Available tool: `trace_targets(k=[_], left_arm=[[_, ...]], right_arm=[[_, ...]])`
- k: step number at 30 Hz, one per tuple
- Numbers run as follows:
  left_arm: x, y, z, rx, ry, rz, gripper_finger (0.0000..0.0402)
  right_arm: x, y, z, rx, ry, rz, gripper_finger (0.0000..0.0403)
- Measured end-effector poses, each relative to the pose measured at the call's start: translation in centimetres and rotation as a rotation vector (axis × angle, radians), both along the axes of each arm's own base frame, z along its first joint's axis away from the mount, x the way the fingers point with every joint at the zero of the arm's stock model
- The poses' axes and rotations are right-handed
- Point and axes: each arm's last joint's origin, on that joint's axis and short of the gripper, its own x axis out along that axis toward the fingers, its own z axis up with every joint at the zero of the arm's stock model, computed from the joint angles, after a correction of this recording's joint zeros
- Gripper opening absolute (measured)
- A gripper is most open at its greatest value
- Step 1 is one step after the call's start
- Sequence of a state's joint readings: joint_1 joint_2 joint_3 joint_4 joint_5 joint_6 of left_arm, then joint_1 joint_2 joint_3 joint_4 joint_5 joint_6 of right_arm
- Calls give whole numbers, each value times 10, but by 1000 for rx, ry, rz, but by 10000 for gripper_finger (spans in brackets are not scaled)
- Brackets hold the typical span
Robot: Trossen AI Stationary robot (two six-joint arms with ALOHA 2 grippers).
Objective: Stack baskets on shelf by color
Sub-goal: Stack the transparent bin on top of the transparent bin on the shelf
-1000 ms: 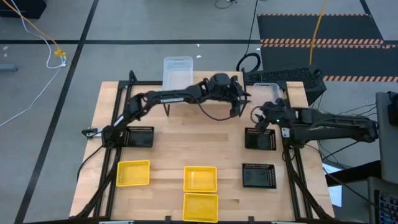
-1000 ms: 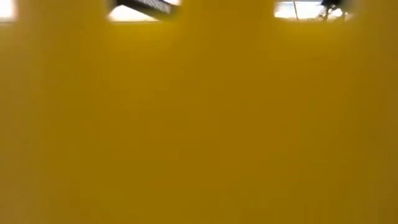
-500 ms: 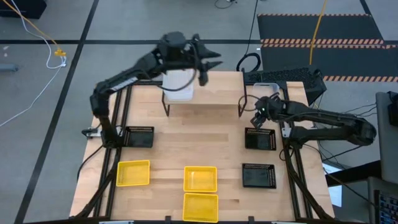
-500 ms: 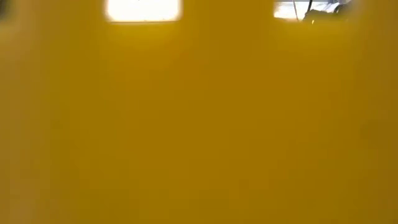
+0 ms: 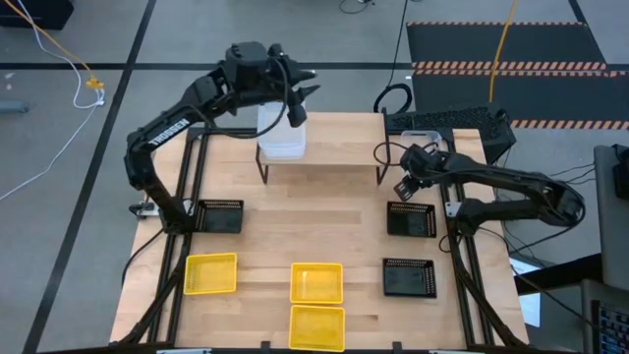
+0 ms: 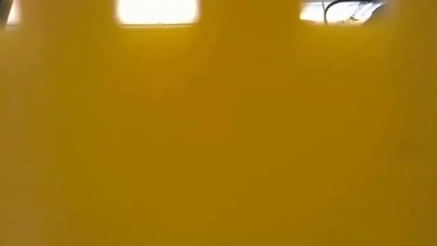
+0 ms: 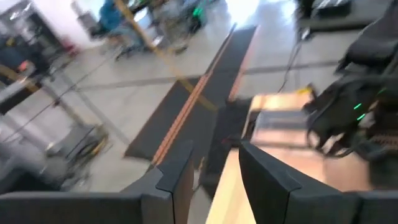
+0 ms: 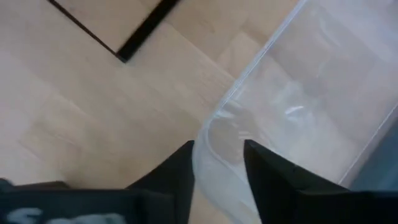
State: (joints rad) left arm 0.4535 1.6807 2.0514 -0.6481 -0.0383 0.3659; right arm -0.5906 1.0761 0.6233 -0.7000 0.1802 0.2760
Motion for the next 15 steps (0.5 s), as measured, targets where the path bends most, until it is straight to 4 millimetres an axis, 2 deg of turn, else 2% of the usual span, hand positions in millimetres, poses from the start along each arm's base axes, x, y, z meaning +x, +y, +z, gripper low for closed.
trace_targets(k=[6, 11, 15], left_arm=[[-5, 5, -3, 30, 60, 77, 131], [-7, 9, -4, 37, 74, 87, 131], [-9, 13, -4, 44, 78, 108, 131]], right_arm=[[0, -3, -1, 34, 7, 24, 18], [-5, -4, 32, -110, -17, -76, 9], [-13, -3, 74, -304, -82, -110, 5]])
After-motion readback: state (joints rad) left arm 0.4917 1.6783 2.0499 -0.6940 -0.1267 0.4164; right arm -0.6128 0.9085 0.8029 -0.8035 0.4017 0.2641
